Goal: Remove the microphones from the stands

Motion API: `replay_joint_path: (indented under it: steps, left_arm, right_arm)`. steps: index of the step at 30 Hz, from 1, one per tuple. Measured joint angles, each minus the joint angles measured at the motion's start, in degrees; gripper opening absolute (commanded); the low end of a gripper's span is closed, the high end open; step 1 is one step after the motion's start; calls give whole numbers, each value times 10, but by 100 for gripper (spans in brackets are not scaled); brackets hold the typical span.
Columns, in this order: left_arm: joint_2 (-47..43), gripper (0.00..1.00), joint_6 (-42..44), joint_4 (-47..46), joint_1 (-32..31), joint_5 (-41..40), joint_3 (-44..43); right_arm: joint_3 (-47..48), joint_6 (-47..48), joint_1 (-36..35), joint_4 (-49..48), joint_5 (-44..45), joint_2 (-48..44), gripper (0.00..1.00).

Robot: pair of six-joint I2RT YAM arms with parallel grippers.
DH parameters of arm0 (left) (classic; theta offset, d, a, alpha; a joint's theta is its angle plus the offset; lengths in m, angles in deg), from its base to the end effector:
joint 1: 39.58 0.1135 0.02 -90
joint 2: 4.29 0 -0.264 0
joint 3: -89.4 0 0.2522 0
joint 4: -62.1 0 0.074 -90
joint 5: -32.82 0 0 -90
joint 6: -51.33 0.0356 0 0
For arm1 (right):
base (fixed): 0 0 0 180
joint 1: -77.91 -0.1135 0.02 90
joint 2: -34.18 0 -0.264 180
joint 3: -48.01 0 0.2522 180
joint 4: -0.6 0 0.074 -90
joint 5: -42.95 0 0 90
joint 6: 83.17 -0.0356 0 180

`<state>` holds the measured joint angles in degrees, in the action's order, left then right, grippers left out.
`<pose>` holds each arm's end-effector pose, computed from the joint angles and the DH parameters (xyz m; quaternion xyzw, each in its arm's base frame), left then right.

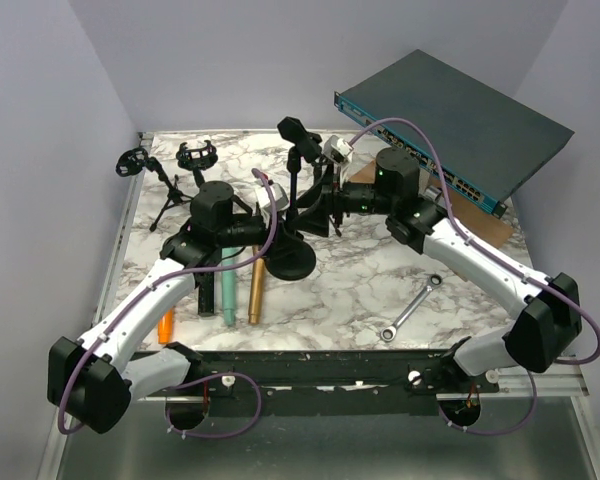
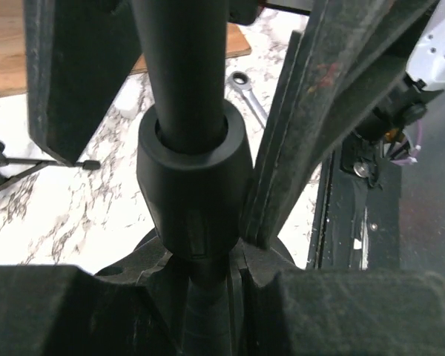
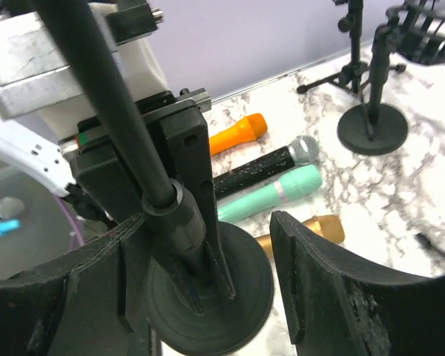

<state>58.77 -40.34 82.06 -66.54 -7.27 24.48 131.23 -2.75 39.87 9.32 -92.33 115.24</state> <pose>0.2057 -0.1352 0.3269 0.4024 0.6619 -0.4625 0.4313 0.2438 0.2229 0.3725 -0.4177 0.6048 0.5108 0.4459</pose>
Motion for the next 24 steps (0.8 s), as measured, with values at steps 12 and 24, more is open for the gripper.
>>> replay_joint_path:
  steps: [12,24]
  left_arm:
    - [11,0,-21,18,-9,-80,0]
    - [-3,0,106,65,-2,128,-19]
  right_arm:
    - [-6,-28,-5,-38,20,31,1]
    - [49,212,-16,129,-128,-12,33]
